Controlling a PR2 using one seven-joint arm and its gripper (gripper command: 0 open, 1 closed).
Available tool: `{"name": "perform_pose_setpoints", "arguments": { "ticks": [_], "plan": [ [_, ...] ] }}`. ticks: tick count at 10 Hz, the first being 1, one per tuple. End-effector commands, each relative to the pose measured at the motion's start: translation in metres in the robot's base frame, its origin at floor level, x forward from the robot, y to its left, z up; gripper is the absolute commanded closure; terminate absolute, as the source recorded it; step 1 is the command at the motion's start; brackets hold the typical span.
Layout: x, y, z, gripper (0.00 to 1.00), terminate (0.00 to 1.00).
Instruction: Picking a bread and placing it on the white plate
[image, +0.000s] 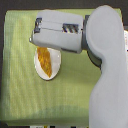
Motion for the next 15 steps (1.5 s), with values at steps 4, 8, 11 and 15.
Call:
{"name": "perform_pose_setpoints", "arguments": {
  "ticks": [4,8,11,15],
  "plan": [
    [0.021,-0.05,0.101,0.0,0.0],
    [-0.003,-0.091,0.107,0.0,0.0],
    [-0.018,-0.178,0.111,0.0,0.0],
    [-0.027,-0.265,0.117,0.0,0.0]
  ]
}}
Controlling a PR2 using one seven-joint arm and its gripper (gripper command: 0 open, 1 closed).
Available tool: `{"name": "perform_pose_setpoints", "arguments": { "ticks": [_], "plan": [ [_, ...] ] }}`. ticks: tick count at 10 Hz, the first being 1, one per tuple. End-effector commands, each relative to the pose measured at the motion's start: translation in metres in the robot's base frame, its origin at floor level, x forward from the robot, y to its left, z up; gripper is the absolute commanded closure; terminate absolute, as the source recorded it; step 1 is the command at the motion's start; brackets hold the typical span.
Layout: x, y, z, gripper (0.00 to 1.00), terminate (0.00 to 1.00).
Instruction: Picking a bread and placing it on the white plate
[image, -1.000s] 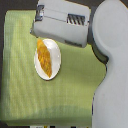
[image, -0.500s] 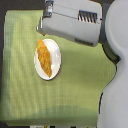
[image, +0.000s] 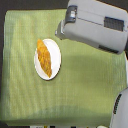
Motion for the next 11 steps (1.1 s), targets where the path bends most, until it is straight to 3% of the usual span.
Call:
{"name": "perform_pose_setpoints", "arguments": {
  "ticks": [1,5,10,11],
  "plan": [
    [-0.01,-0.108,0.009,0.0,0.0],
    [0.008,-0.15,0.023,0.0,0.0],
    [0.006,-0.17,0.02,0.0,0.0],
    [0.007,-0.171,0.019,0.0,1.0]
  ]
}}
